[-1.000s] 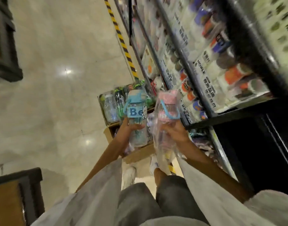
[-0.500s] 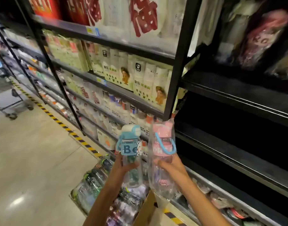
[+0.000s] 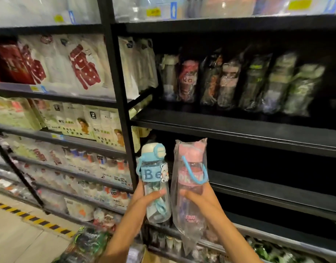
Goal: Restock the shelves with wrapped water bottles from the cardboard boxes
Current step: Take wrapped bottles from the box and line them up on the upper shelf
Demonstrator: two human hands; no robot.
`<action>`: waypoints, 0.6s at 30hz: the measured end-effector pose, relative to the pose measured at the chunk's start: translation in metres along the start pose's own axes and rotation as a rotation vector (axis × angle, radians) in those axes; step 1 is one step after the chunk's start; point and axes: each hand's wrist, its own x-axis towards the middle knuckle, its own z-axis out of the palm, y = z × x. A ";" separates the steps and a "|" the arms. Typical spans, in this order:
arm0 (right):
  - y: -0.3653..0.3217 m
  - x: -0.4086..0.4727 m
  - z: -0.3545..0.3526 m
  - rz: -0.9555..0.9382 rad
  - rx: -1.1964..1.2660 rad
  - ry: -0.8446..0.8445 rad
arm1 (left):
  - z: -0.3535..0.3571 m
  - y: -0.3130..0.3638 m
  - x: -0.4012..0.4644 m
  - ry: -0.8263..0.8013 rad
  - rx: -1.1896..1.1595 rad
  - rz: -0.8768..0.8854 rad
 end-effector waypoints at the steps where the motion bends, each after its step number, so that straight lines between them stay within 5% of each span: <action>1: -0.004 -0.007 -0.013 -0.010 0.001 0.021 | 0.015 0.001 -0.003 -0.021 -0.005 0.011; 18: -0.057 -0.083 -0.222 -0.168 0.064 0.351 | 0.261 0.034 -0.015 -0.402 0.061 0.188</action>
